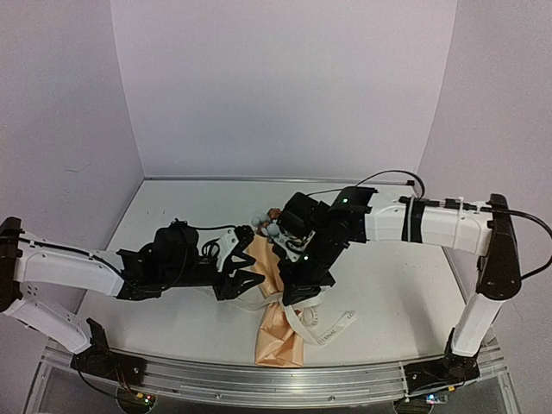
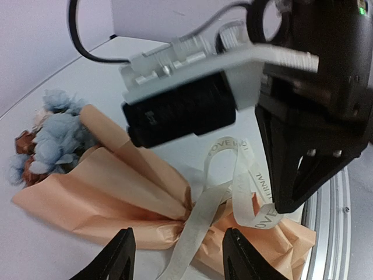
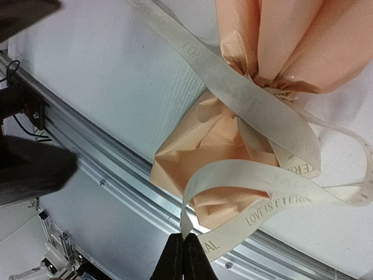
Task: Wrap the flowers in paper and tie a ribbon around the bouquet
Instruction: Cross the half-tied ribbon over the folded bouquet.
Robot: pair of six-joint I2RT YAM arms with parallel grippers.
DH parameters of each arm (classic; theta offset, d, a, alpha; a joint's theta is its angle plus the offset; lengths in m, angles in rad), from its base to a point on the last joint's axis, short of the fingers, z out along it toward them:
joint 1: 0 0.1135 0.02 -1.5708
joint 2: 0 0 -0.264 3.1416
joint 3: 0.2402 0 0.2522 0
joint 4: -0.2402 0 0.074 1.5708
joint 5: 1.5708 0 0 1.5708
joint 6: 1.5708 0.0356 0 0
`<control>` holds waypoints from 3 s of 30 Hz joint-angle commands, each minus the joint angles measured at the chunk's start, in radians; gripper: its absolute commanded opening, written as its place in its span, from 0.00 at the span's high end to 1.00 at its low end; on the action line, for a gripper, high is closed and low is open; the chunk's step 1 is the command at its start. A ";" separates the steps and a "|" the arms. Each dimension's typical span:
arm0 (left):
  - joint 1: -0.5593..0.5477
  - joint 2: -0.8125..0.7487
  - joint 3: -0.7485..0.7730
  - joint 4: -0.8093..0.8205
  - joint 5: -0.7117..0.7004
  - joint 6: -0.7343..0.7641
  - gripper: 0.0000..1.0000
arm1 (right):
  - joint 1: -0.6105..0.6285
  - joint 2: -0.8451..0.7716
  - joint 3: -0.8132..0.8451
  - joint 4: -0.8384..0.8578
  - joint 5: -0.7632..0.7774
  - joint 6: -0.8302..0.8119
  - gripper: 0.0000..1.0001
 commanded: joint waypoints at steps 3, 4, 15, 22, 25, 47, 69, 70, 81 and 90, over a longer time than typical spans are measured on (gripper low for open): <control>0.007 -0.124 -0.073 0.006 -0.115 -0.122 0.47 | 0.044 0.087 0.054 0.081 0.070 0.040 1.00; 0.007 -0.129 -0.079 0.007 -0.101 -0.127 0.47 | 0.048 0.085 0.052 0.082 0.076 0.032 1.00; 0.006 -0.163 -0.097 -0.023 0.026 -0.146 0.48 | 0.110 0.024 -0.015 0.050 0.058 -0.089 0.74; 0.005 -0.180 -0.102 -0.045 0.022 -0.151 0.48 | 0.114 -0.059 -0.064 0.050 0.100 -0.138 0.37; 0.005 -0.173 -0.092 -0.051 0.023 -0.143 0.48 | 0.107 -0.145 -0.149 0.050 0.201 -0.151 0.32; 0.005 -0.132 -0.007 -0.127 0.038 -0.090 0.48 | 0.028 -0.132 -0.636 0.672 0.476 0.026 0.60; -0.005 0.052 0.136 -0.111 0.121 -0.019 0.53 | 0.041 -0.290 -0.566 0.327 0.535 0.022 1.00; -0.007 0.062 0.145 -0.110 0.123 -0.014 0.53 | 0.046 -0.293 -0.544 0.295 0.540 0.011 1.00; -0.025 0.079 0.157 -0.076 0.144 0.020 0.54 | 0.062 -0.238 -0.271 0.018 0.445 -0.095 1.00; -0.035 0.059 0.137 -0.050 0.174 0.086 0.52 | 0.062 -0.128 -0.063 -0.061 0.302 -0.218 1.00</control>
